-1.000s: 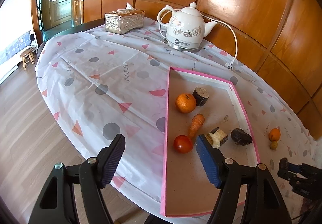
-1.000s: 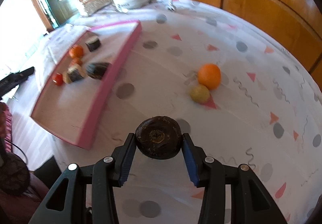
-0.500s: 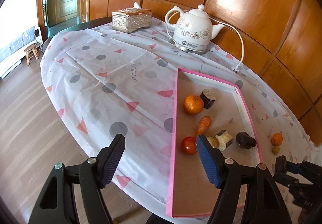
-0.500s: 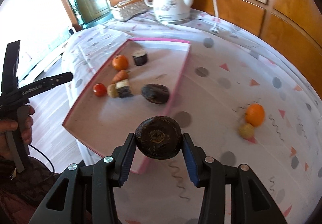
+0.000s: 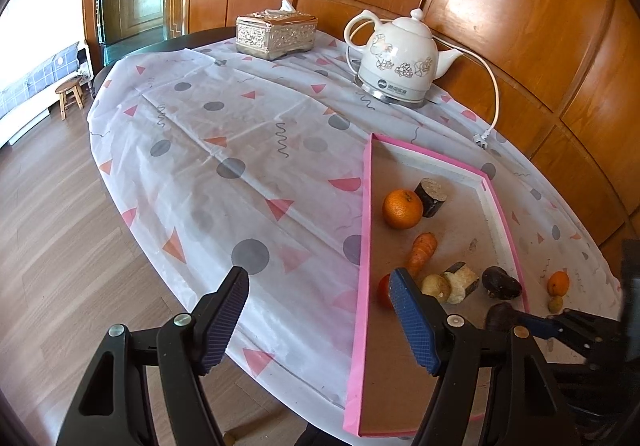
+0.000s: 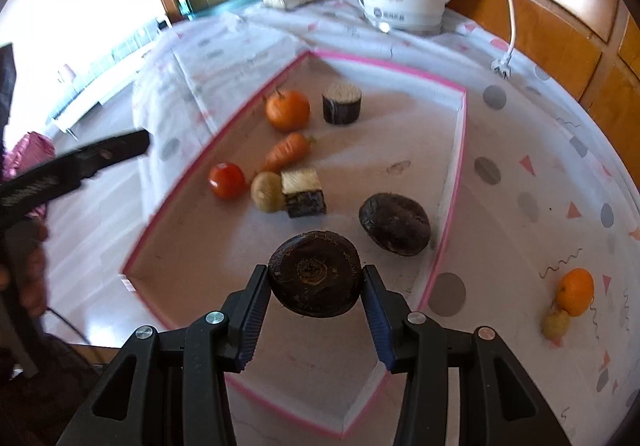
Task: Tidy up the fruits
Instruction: 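Carry the taro into the pink tray and open the right gripper, then lift the right tool away from the tray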
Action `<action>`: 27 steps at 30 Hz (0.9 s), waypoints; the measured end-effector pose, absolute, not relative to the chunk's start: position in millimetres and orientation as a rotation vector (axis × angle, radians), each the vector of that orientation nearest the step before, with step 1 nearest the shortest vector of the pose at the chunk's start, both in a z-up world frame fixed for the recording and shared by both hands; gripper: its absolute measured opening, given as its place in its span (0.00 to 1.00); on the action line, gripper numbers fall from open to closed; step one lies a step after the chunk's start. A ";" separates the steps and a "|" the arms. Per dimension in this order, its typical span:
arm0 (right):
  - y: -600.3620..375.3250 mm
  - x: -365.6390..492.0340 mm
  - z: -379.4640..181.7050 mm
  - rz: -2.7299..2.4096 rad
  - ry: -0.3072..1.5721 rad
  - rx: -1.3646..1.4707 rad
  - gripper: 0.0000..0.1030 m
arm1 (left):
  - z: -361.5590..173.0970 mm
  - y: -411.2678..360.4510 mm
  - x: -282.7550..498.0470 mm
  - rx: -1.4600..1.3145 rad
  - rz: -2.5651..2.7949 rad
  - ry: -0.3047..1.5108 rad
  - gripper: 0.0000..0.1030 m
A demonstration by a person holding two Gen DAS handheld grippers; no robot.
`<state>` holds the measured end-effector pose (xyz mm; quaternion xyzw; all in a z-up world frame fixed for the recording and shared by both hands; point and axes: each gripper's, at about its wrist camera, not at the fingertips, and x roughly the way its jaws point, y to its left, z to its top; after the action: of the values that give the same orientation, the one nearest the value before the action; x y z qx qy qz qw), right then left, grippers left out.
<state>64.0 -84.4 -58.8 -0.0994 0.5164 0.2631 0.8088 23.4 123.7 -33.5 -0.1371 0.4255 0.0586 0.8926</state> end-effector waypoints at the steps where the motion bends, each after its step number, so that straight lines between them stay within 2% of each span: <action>1: -83.7 65.9 -62.8 0.559 1.115 -0.212 0.45 | -34.3 123.5 23.8 -0.283 0.121 0.885 0.71; 7: -90.6 67.6 -71.0 0.542 1.133 -0.184 0.46 | -36.1 121.8 23.9 -0.278 0.117 0.888 0.71; 10: -95.1 62.3 -63.7 0.557 1.106 -0.169 0.49 | -35.5 120.1 23.7 -0.274 0.113 0.889 0.71; 27: -141.7 39.1 -31.5 0.445 1.004 -0.148 0.50 | -24.8 102.1 21.1 -0.220 0.075 0.867 0.71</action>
<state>39.1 -141.7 -31.5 -0.0702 0.4769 0.2112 0.8503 21.1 102.1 -24.8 -0.1064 0.4189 0.0364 0.9010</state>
